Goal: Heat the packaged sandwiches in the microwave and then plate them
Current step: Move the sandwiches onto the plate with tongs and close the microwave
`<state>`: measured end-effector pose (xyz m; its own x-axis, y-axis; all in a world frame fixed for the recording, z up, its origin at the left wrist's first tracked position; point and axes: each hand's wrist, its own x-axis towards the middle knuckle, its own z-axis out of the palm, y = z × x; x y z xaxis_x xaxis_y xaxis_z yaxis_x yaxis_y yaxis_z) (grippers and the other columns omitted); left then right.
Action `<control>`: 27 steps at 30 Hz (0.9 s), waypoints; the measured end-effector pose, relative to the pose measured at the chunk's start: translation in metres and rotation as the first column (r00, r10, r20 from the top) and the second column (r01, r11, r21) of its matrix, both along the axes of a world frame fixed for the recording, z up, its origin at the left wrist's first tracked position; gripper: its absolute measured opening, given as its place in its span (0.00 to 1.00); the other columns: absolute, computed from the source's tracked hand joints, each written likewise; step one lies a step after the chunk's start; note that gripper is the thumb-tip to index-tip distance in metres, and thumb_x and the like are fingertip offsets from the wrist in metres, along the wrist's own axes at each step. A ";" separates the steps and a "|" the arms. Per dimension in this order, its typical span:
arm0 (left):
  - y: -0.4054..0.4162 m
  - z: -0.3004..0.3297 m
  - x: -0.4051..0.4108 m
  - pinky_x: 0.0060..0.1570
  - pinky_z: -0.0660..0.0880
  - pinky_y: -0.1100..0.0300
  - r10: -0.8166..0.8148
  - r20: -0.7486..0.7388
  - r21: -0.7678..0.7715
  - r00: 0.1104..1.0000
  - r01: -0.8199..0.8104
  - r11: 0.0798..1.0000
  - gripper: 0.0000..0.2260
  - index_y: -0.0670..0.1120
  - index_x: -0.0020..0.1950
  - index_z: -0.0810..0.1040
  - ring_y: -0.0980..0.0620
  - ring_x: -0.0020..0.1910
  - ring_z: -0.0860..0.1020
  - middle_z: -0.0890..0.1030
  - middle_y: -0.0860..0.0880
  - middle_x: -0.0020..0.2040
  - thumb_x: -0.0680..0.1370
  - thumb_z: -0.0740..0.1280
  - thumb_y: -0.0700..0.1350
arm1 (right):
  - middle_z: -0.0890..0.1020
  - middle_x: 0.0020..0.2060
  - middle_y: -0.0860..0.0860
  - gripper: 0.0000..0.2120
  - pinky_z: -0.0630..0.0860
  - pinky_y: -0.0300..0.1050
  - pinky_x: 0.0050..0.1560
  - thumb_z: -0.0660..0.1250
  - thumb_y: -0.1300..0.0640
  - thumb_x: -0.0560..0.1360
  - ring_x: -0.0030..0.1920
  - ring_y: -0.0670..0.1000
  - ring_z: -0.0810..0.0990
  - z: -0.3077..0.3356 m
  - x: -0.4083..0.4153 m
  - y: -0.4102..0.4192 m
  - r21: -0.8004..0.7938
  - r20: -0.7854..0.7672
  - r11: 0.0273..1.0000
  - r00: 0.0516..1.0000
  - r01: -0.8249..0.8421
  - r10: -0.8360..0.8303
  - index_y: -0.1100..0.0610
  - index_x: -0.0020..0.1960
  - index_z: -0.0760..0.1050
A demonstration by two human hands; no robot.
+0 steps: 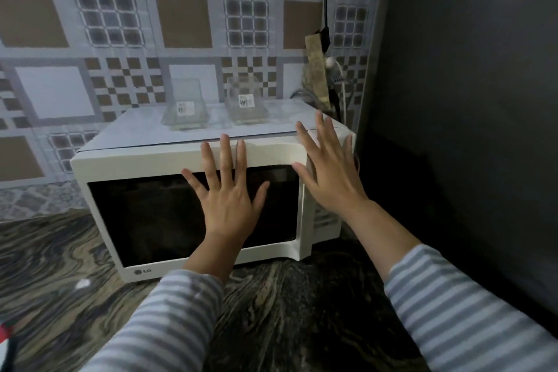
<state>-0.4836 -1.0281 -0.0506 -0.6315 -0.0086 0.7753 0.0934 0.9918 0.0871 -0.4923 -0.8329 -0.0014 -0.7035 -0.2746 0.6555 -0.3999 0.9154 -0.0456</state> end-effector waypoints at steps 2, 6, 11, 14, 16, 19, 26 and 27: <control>0.012 -0.015 0.005 0.68 0.42 0.28 -0.018 0.021 0.033 1.000 0.017 0.999 0.36 0.50 0.79 0.44 0.38 0.77 0.39 0.40 0.46 0.79 0.78 0.53 0.63 | 0.33 0.76 0.51 0.33 0.39 0.65 0.71 0.49 0.40 0.80 0.76 0.52 0.32 -0.014 -0.001 0.012 0.021 -0.008 1.000 1.000 -0.013 0.013 0.40 0.75 0.32; 0.047 -0.054 0.014 0.68 0.47 0.28 -0.025 0.110 0.071 0.994 0.017 0.997 0.38 0.50 0.79 0.49 0.37 0.77 0.40 0.43 0.44 0.79 0.75 0.50 0.69 | 0.37 0.77 0.54 0.33 0.42 0.70 0.71 0.48 0.38 0.79 0.76 0.56 0.34 -0.033 -0.012 0.039 0.130 -0.038 0.990 0.998 -0.053 0.058 0.41 0.76 0.32; 0.077 -0.084 0.007 0.66 0.47 0.28 0.021 0.172 0.137 0.985 -0.045 0.990 0.46 0.52 0.78 0.39 0.37 0.76 0.35 0.33 0.46 0.78 0.70 0.54 0.73 | 0.44 0.78 0.57 0.35 0.48 0.70 0.71 0.50 0.38 0.77 0.77 0.61 0.40 -0.050 -0.025 0.050 0.196 -0.100 0.972 0.983 -0.129 0.151 0.44 0.77 0.35; 0.079 -0.089 0.005 0.65 0.49 0.27 0.052 0.182 0.137 0.982 -0.077 0.988 0.47 0.52 0.78 0.36 0.38 0.75 0.33 0.32 0.45 0.77 0.69 0.52 0.74 | 0.47 0.77 0.59 0.38 0.49 0.69 0.70 0.53 0.38 0.77 0.76 0.63 0.45 -0.065 -0.030 0.051 0.226 -0.140 0.964 0.974 -0.142 0.176 0.47 0.78 0.36; 0.079 -0.088 0.004 0.65 0.49 0.27 0.070 0.193 0.121 0.979 -0.094 0.988 0.48 0.52 0.78 0.35 0.38 0.75 0.33 0.31 0.45 0.77 0.68 0.51 0.76 | 0.47 0.76 0.58 0.40 0.47 0.67 0.70 0.56 0.39 0.76 0.76 0.63 0.46 -0.076 -0.032 0.053 0.242 -0.170 0.959 0.967 -0.145 0.189 0.47 0.77 0.34; 0.079 -0.088 0.002 0.66 0.49 0.28 0.073 0.199 0.110 0.977 -0.096 0.989 0.49 0.52 0.77 0.34 0.35 0.75 0.37 0.29 0.45 0.76 0.68 0.50 0.76 | 0.47 0.76 0.57 0.43 0.44 0.66 0.70 0.57 0.40 0.75 0.76 0.62 0.45 -0.085 -0.035 0.054 0.243 -0.188 0.957 0.960 -0.159 0.207 0.47 0.76 0.31; 0.083 -0.084 -0.003 0.66 0.51 0.28 0.112 0.260 0.110 0.959 -0.145 0.983 0.48 0.50 0.77 0.32 0.33 0.75 0.39 0.29 0.42 0.76 0.68 0.48 0.76 | 0.47 0.76 0.57 0.43 0.44 0.66 0.71 0.57 0.40 0.74 0.76 0.63 0.47 -0.091 -0.040 0.047 0.247 -0.242 0.968 0.964 -0.051 0.113 0.49 0.77 0.33; 0.083 -0.084 -0.004 0.66 0.50 0.28 0.117 0.272 0.106 0.955 -0.150 0.983 0.48 0.51 0.77 0.32 0.33 0.75 0.38 0.30 0.42 0.76 0.68 0.48 0.76 | 0.47 0.76 0.57 0.44 0.45 0.66 0.71 0.59 0.41 0.74 0.76 0.63 0.47 -0.091 -0.040 0.046 0.253 -0.254 0.967 0.962 -0.036 0.102 0.49 0.77 0.35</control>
